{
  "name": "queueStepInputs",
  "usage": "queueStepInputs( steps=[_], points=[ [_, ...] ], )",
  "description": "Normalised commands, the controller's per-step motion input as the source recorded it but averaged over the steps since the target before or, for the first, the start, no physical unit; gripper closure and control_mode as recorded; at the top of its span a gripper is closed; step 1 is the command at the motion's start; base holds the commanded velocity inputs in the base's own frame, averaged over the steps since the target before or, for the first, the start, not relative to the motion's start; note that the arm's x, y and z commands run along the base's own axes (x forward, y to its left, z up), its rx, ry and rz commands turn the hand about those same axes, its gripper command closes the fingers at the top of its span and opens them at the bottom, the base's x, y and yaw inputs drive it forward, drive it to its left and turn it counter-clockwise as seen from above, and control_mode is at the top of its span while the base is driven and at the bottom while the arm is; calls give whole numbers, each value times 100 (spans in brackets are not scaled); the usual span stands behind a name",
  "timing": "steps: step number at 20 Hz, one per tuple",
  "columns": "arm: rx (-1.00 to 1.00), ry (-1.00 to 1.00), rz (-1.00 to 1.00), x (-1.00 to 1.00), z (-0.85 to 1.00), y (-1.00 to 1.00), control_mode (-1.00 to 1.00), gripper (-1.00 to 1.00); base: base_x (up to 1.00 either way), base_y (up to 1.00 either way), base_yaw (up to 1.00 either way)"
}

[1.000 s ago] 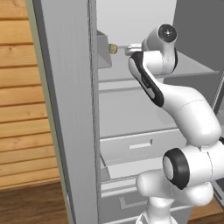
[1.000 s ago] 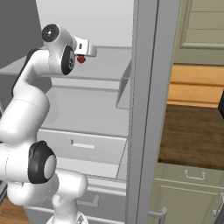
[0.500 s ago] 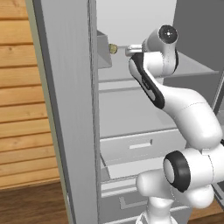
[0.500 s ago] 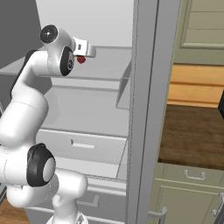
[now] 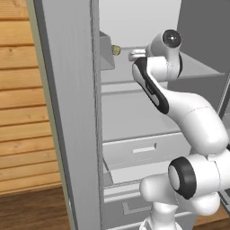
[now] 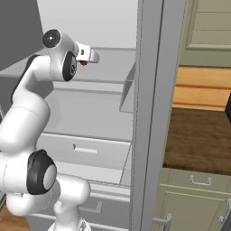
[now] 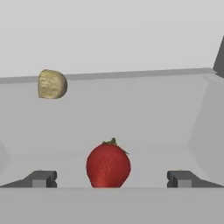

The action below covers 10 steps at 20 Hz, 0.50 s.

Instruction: Take the strawberry from the fridge and place it on top of the pancake, located on the dining counter.

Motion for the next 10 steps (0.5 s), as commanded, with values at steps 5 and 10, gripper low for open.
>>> queueStepInputs(
  steps=[5,10],
  points=[
    [0,0,0,3,-23,0,-100,-100,0,0,0],
    [0,0,0,12,0,0,-100,-100,0,0,0]
  ],
)
